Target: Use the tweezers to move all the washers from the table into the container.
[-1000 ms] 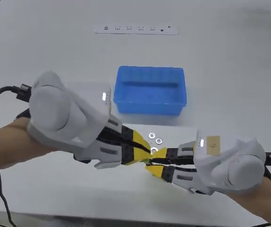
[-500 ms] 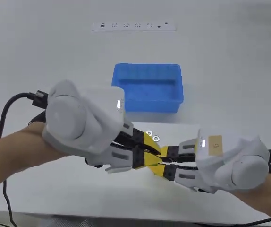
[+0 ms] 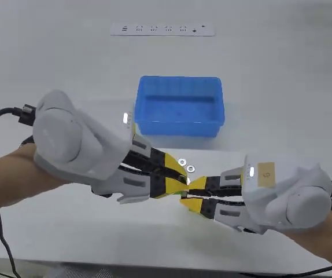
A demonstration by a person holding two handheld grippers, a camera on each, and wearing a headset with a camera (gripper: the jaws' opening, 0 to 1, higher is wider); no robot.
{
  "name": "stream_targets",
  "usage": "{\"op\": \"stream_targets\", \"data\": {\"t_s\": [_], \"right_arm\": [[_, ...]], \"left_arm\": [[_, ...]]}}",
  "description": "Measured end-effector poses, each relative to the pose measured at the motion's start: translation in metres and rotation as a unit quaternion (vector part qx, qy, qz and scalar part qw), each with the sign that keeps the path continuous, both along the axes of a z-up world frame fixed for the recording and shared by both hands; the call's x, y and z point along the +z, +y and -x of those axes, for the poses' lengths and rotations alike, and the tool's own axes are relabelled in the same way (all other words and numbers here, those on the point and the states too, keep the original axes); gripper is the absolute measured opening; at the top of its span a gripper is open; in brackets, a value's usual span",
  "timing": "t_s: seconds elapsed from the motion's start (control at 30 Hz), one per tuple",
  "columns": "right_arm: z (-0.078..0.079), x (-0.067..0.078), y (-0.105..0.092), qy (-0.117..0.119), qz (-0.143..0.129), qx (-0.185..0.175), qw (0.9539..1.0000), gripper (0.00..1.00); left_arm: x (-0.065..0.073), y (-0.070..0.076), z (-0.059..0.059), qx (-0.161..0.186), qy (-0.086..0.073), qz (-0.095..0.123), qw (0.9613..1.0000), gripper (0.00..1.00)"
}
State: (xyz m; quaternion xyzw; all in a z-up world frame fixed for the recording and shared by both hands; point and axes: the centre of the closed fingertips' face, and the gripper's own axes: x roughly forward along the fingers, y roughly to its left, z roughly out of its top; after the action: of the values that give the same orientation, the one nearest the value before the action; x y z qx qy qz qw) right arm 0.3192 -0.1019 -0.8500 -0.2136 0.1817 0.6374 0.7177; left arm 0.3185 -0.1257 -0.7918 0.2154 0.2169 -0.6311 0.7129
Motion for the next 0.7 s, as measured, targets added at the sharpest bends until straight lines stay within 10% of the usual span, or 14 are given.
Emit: {"op": "stream_targets", "data": {"t_s": [0.7], "right_arm": [[0.0018, -0.0017, -0.0009, -0.023, 0.038, 0.021, 0.9988, 0.10]], "left_arm": [[-0.0006, -0.0066, 0.0039, -0.011, 0.002, 0.013, 0.9999, 0.06]]}}
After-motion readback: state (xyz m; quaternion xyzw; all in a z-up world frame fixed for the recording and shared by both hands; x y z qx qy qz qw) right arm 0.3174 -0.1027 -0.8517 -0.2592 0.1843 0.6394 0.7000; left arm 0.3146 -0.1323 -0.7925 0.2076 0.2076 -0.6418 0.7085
